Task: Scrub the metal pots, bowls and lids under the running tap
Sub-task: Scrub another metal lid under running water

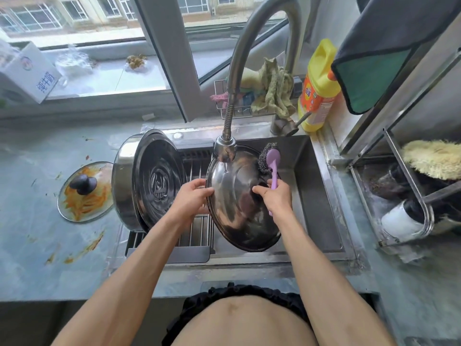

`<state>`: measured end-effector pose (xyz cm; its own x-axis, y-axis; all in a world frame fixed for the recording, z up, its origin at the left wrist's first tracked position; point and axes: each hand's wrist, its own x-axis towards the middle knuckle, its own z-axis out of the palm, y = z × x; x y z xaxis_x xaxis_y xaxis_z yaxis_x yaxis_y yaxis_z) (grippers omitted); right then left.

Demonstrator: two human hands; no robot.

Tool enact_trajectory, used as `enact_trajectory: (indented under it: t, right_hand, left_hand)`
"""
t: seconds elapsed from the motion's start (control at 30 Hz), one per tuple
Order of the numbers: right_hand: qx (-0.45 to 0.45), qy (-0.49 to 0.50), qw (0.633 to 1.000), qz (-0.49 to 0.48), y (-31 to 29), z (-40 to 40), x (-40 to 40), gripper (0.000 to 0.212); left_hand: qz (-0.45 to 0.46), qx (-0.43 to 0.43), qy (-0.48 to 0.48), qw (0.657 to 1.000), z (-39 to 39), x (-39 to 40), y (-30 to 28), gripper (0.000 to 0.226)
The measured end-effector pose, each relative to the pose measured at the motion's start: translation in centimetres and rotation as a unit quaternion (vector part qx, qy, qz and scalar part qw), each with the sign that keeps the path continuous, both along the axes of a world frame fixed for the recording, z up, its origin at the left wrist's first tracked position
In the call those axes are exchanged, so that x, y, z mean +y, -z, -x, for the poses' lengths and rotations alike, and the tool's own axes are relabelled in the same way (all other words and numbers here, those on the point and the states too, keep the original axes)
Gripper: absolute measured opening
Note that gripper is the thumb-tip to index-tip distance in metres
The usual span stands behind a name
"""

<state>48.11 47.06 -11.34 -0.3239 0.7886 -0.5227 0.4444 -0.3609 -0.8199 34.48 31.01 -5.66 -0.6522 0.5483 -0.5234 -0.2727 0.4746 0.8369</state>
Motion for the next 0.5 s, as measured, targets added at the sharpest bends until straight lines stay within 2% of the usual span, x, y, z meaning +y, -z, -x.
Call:
enact_trajectory:
  t: [0.13, 0.4, 0.5]
  right_hand:
    - [-0.037, 0.014, 0.999, -0.022, 0.4, -0.3, 0.1, 0.041]
    - [-0.102, 0.026, 0.991, 0.08, -0.2, -0.4, 0.7, 0.062]
    - [-0.105, 0.023, 0.989, 0.102, 0.0, -0.2, 0.6, 0.053]
  left_hand:
    - [-0.002, 0.004, -0.02, 1.0, -0.7, 0.5, 0.7, 0.024]
    - [-0.021, -0.029, 0.04, 0.999, -3.5, -1.9, 1.8, 0.034]
    - [-0.022, -0.034, 0.048, 0.998, -3.5, -2.5, 2.0, 0.033]
